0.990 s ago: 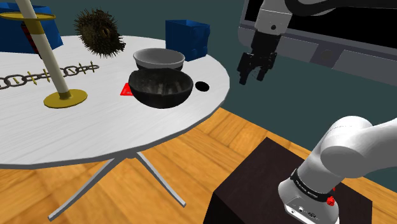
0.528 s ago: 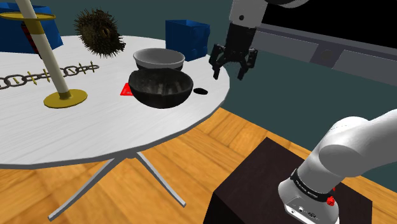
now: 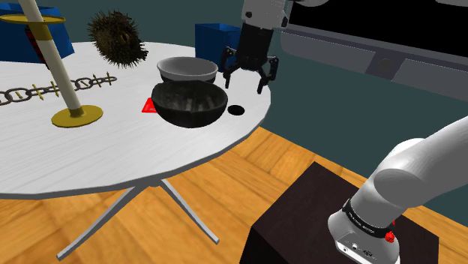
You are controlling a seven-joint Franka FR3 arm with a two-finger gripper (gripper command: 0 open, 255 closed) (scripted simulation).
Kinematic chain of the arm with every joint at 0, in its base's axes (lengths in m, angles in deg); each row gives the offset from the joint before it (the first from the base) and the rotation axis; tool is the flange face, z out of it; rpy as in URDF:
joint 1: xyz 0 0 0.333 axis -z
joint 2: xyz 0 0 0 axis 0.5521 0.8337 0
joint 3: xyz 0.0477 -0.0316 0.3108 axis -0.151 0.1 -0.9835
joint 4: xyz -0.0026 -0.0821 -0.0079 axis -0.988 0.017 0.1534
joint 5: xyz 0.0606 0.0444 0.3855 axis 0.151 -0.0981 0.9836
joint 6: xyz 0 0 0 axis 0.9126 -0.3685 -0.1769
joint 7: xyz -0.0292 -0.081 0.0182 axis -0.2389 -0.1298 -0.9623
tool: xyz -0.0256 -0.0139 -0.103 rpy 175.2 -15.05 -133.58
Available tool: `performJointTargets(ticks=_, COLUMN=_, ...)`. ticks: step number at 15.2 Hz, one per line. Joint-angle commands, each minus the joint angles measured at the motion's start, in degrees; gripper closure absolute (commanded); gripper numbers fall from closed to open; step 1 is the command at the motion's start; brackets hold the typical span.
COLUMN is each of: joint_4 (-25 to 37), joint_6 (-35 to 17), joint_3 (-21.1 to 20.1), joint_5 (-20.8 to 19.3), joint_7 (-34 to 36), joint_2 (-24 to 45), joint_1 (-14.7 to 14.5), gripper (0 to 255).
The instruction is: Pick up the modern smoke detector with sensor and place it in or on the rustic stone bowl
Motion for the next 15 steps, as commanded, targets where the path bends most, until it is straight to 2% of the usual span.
performJointTargets(ticks=1, joint_4=-1.05, joint_6=-1.41, joint_3=-0.38, joint_5=0.11, joint_7=0.43, joint_2=0.27, joint_1=-0.02, gripper=0)
performJointTargets(ticks=5, joint_4=-3.6, joint_6=-4.16, joint_3=-0.83, joint_5=0.32, joint_7=0.37, joint_2=0.45, joint_1=-0.17, gripper=0)
performJointTargets(ticks=13, joint_4=-3.57, joint_6=-4.15, joint_3=-0.83, joint_5=0.31, joint_7=0.38, joint_2=0.47, joint_1=-0.17, gripper=0)
performJointTargets(ticks=14, joint_4=-3.57, joint_6=-4.15, joint_3=-0.83, joint_5=0.31, joint_7=0.38, joint_2=0.47, joint_1=-0.17, gripper=255)
performJointTargets(ticks=15, joint_4=-3.57, joint_6=-4.15, joint_3=-0.83, joint_5=0.31, joint_7=0.38, joint_2=0.47, joint_1=-0.17, gripper=255)
